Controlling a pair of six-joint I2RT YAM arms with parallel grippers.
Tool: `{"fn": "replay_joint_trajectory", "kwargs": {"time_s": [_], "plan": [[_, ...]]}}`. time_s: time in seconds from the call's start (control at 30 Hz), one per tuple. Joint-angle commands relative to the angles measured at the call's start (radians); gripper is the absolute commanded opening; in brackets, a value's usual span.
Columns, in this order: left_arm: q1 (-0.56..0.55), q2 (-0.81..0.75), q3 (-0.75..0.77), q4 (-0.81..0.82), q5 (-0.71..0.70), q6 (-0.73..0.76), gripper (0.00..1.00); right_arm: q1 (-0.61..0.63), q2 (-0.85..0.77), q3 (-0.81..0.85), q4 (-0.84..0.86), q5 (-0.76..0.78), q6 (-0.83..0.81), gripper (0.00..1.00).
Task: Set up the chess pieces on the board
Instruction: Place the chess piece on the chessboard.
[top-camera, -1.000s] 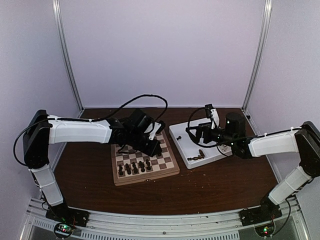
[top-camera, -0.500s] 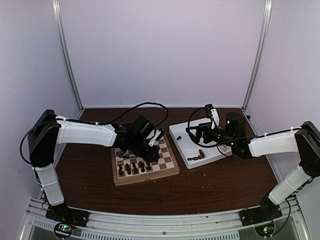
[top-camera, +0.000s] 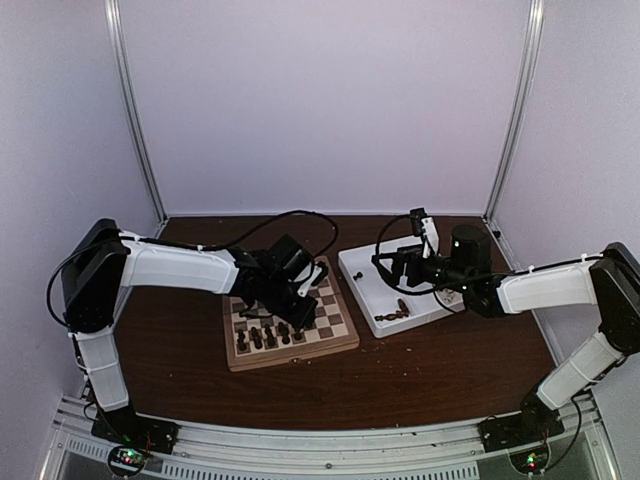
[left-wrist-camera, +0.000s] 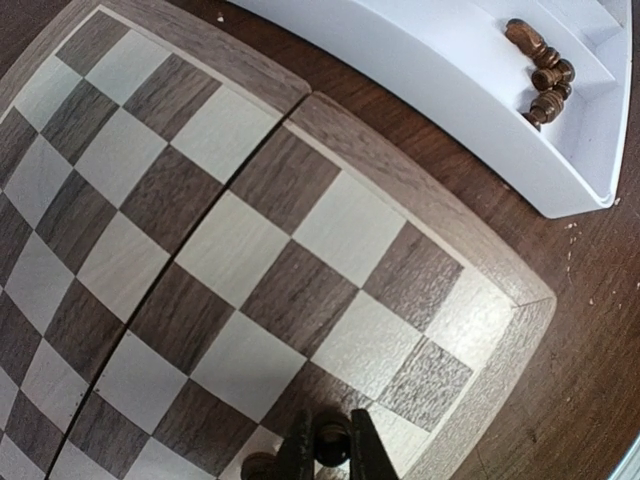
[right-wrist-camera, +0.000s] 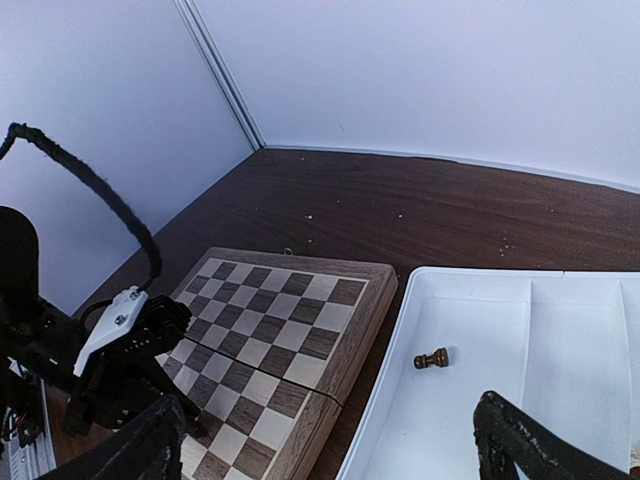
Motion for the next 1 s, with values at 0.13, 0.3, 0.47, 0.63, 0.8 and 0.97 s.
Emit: {"fn": "replay_joint_trajectory", "kwargs": {"time_s": [0.13,0.3,0.47,0.63,0.8,0.97], "plan": [[-0.004,0.026,0.041,-0.014,-0.017,0.018,0.0,-0.008,0.01,0.002,0.017,-0.008,-0.003,1.0],[-0.005,0.034,0.057,-0.02,-0.017,0.022,0.0,-0.008,0.01,0.002,0.017,-0.008,-0.003,1.0],[-0.005,0.041,0.073,-0.041,-0.056,0.023,0.01,-0.009,0.01,0.003,0.016,-0.009,-0.005,1.0],[-0.005,0.045,0.076,-0.044,-0.064,0.021,0.02,-0.01,0.012,0.005,0.016,-0.01,-0.005,1.0],[-0.005,0.048,0.081,-0.043,-0.058,0.02,0.07,-0.01,0.016,0.007,0.015,-0.012,-0.004,1.0],[-0.005,0.052,0.085,-0.044,-0.046,0.019,0.07,-0.01,0.019,0.008,0.013,-0.014,-0.003,1.0]]}}
